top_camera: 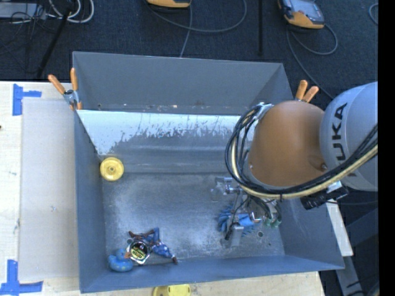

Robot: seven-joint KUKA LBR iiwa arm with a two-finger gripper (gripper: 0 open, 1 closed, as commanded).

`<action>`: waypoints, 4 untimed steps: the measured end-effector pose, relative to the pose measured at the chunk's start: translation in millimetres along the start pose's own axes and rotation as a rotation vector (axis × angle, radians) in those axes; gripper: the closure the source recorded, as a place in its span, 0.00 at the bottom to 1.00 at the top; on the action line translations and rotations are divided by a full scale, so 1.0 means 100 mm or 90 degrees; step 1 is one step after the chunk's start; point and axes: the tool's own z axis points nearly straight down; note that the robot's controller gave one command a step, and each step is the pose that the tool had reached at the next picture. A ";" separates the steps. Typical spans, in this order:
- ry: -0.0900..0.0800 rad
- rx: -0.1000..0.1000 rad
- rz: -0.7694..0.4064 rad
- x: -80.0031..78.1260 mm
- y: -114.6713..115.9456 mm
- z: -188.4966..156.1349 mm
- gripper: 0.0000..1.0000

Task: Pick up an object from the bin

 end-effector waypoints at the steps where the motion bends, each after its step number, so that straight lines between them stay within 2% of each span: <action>1: -0.005 0.000 0.001 -0.02 0.00 -0.04 0.00; 2: -0.009 0.000 -0.032 -0.07 -0.49 0.66 0.00; 3: -0.002 -0.001 -0.009 -0.03 -0.71 0.82 0.00; 4: -0.007 0.000 -0.136 -0.32 -1.03 0.75 0.00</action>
Offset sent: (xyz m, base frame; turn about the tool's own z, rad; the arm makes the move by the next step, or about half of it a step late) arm 0.0086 -0.0906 -0.1255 -0.0859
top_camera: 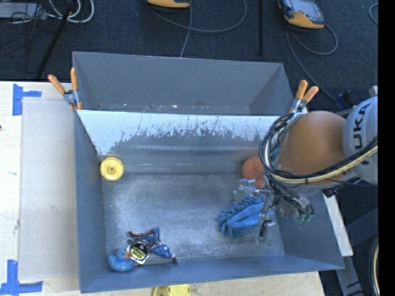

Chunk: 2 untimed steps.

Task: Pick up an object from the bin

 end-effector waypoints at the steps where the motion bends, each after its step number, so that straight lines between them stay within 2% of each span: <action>1: 0.001 0.000 -0.013 0.04 -0.28 0.28 0.00; 2: 0.000 -0.001 -0.006 -0.21 -0.53 0.49 1.00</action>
Offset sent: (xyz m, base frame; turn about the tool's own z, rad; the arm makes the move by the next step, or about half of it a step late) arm 0.0304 -0.0486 -0.0497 -0.0100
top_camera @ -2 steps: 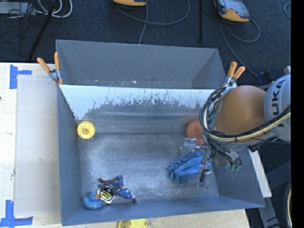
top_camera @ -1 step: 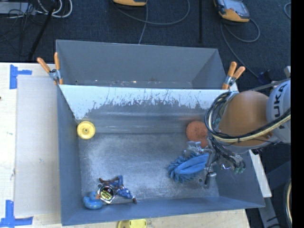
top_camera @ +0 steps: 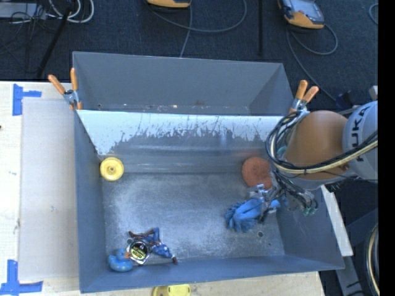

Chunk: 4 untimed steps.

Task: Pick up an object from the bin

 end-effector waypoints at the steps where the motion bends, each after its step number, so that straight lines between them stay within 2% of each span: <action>1: 0.000 0.000 0.000 0.00 0.00 0.00 1.00; 2: 0.002 -0.001 0.001 0.01 0.01 -0.04 1.00; 3: 0.006 -0.002 0.000 0.03 0.02 -0.23 1.00; 4: 0.000 0.001 0.001 0.01 0.01 -0.42 1.00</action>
Offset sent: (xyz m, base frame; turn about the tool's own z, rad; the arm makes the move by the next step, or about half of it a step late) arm 0.0000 0.0000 0.1024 0.0000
